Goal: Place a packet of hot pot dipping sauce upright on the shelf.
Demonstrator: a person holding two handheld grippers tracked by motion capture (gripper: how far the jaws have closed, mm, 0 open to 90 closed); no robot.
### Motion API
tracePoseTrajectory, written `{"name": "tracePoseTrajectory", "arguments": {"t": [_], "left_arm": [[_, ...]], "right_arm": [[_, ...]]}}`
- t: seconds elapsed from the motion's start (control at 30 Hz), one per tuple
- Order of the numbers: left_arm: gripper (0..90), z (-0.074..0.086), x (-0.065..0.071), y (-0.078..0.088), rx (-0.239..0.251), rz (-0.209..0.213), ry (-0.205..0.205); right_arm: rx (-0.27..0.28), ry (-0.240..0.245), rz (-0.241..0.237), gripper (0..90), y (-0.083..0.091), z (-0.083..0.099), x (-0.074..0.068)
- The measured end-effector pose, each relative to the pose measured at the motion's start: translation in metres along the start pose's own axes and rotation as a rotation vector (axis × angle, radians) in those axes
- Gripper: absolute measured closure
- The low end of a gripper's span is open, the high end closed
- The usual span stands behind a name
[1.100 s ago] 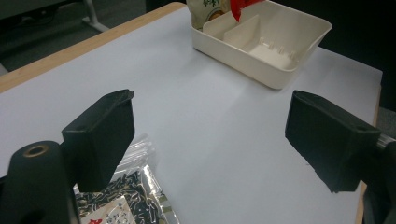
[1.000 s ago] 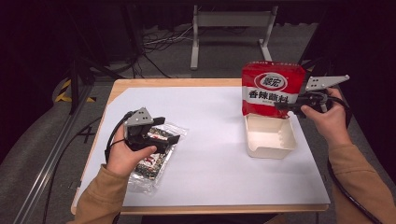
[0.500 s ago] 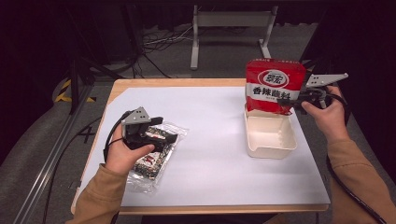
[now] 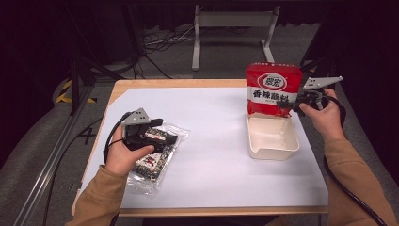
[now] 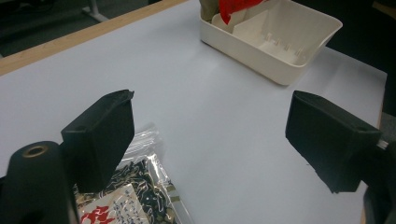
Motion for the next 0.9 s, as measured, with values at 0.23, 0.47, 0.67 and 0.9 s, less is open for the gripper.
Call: {"name": "tracePoseTrajectory", "arguments": {"t": [0.23, 0.47, 0.67, 0.9], "left_arm": [[16.1, 0.001, -0.002, 0.001, -0.001, -0.001, 0.001], [15.9, 0.002, -0.002, 0.001, -0.006, 0.001, 0.010], [15.7, 0.003, -0.003, 0.001, -0.005, 0.000, 0.013], [15.4, 0.003, -0.002, -0.001, -0.010, 0.002, 0.011]], "right_arm": [[0.015, -0.031, 0.004, 81.4, -0.004, 0.010, 0.012], [0.003, -0.033, 0.004, 81.4, -0.011, 0.012, 0.016], [0.004, -0.048, 0.005, 81.4, -0.017, 0.016, 0.020], [-0.009, -0.064, 0.013, 81.3, -0.022, 0.020, 0.024]]}}
Point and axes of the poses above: each handheld gripper's, and its own axes: y roughly backward along the jaws, z roughly out of its underside, x roughly to its right, the point moved 2 cm from there along -y, roughly forward along the jaws, and after that the axes turned 15 degrees about -z, right-handed, at the moved point
